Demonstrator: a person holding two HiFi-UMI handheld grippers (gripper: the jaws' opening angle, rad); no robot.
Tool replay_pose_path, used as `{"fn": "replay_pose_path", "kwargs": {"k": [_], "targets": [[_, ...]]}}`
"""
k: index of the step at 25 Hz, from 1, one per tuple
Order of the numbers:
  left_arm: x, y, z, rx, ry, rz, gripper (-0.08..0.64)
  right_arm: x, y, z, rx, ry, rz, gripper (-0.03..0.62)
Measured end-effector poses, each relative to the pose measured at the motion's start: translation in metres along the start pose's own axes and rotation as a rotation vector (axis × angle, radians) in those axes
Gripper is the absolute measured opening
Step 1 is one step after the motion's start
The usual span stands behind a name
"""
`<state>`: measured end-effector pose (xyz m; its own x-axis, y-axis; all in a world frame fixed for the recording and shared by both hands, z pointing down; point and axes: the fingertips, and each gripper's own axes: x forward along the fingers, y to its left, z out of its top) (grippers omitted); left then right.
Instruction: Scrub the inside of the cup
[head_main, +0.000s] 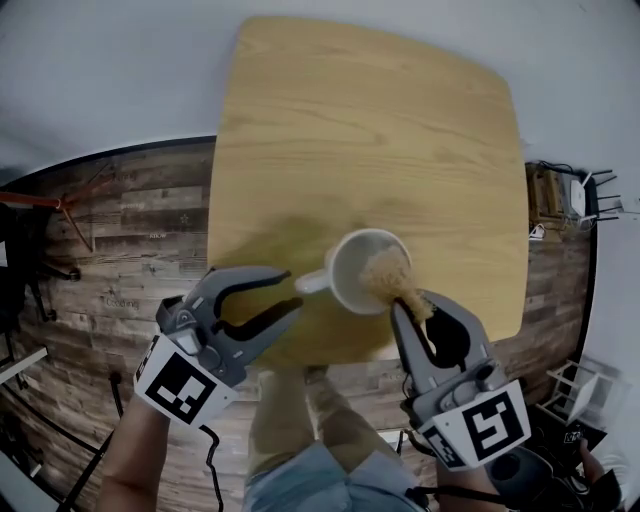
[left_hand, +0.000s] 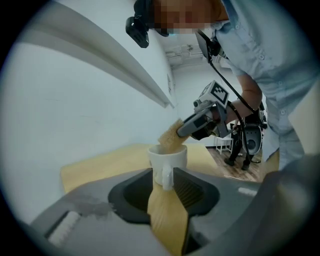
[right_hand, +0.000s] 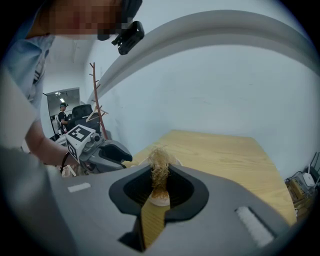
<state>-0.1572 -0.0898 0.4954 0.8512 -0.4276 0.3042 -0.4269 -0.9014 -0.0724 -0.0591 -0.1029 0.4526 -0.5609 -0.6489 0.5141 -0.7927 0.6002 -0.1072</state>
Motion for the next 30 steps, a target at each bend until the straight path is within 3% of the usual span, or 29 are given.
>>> {"fn": "replay_pose_path", "kwargs": {"k": [9, 13, 18, 21, 30], "targets": [[0.027, -0.022, -0.022, -0.02, 0.089, -0.091, 0.141, 0.002, 0.0, 0.002, 0.014, -0.014, -0.019, 0.063], [0.034, -0.021, -0.025, -0.031, 0.103, -0.098, 0.141, 0.003, -0.001, 0.0, 0.029, -0.016, -0.032, 0.063], [0.042, -0.02, -0.028, 0.01, 0.146, -0.096, 0.138, 0.004, -0.003, -0.002, 0.044, -0.021, -0.042, 0.063], [0.041, -0.019, -0.029, 0.021, 0.152, -0.088, 0.081, 0.005, -0.003, -0.001, 0.051, -0.024, -0.048, 0.063], [0.037, -0.016, -0.032, 0.002, 0.211, -0.144, 0.071, 0.002, -0.005, 0.006, 0.048, -0.026, -0.083, 0.063]]}}
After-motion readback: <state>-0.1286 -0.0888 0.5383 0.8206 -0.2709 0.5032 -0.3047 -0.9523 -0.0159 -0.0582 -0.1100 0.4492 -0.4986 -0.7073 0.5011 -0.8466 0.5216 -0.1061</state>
